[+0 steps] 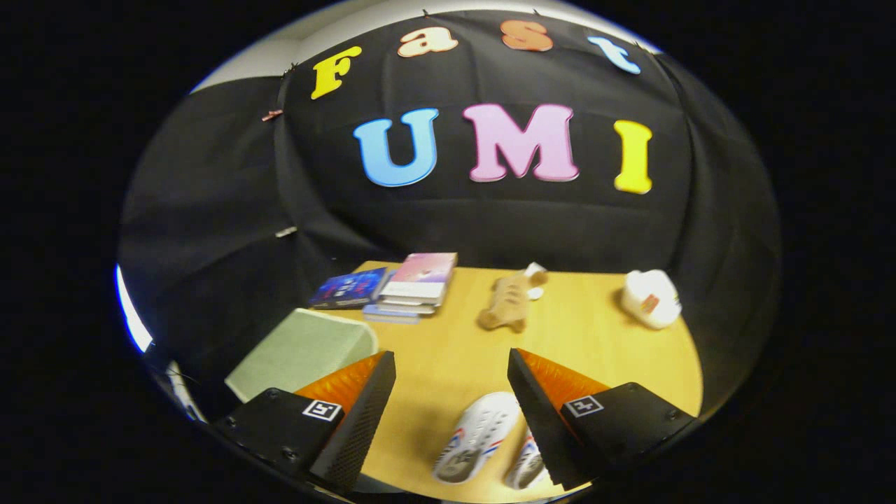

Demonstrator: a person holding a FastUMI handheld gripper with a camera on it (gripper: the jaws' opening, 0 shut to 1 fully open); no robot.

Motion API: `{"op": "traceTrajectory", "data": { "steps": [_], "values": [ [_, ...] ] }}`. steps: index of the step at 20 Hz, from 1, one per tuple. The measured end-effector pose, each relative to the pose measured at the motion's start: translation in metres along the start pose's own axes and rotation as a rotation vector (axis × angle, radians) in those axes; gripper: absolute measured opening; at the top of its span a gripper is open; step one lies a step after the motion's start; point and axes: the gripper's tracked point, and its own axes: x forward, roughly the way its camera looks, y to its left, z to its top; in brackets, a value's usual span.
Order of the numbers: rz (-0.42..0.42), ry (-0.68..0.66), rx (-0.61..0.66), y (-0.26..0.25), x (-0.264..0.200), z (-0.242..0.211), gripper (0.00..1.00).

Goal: Open the storage box then place both shoes into the box .Put the left shoe in first, then the right shoe, with the right side of both shoes facing outward in a uniform manner.

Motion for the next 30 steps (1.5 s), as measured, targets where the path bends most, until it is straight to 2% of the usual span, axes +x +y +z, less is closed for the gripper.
{"op": "traceTrajectory", "data": {
  "steps": [3,7,11,14,19,26,30],
  "values": [
    [0.21,0.11,0.177,0.038,0.009,-0.029,0.99],
    [0.427,0.247,0.386,0.071,0.017,-0.061,0.97],
    [0.547,0.364,0.571,0.086,0.035,-0.09,0.97],
    [0.645,0.416,0.709,0.099,0.042,-0.095,0.97],
    [0.734,0.481,0.843,0.109,0.062,-0.113,0.97],
    [0.789,0.588,0.897,0.12,0.079,-0.147,0.95],
    [0.829,0.607,0.958,0.124,0.079,-0.151,0.95]
  ]
}}
